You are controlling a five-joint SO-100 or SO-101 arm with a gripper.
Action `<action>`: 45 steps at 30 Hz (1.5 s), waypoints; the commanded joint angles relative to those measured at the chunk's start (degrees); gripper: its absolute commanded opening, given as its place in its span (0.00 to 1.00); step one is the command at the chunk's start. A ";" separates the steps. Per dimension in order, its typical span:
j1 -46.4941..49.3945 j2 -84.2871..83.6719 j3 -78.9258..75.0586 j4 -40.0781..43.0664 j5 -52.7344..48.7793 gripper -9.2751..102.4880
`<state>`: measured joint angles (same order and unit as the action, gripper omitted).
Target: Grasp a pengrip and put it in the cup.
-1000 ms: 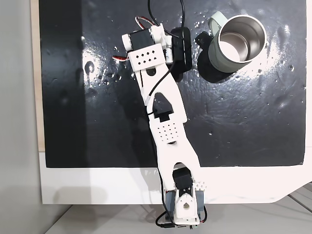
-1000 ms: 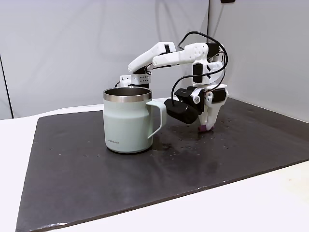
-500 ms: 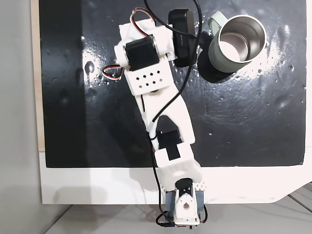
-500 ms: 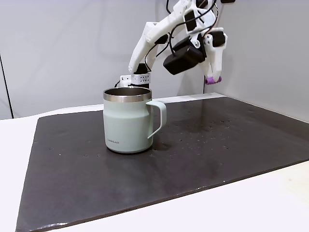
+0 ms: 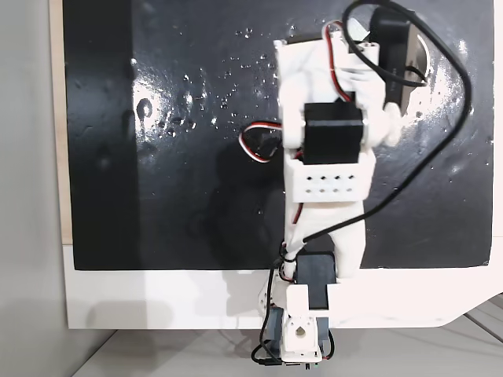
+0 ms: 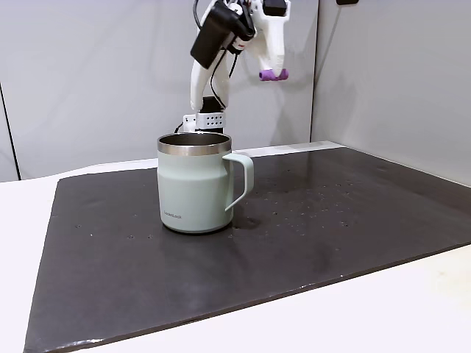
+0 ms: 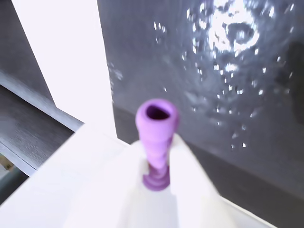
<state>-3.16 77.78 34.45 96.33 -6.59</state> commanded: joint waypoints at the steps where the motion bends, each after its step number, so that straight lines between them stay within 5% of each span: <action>1: 5.10 5.98 0.35 0.44 -3.43 0.08; 11: 15.56 2.64 -3.16 0.44 -8.44 0.08; 27: 15.73 -9.76 -17.14 0.18 -10.81 0.09; 34: 15.82 -6.24 -13.54 0.35 -13.36 0.35; 45: 16.17 -5.71 -12.83 0.35 -14.15 0.38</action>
<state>12.48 67.94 21.88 96.42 -20.13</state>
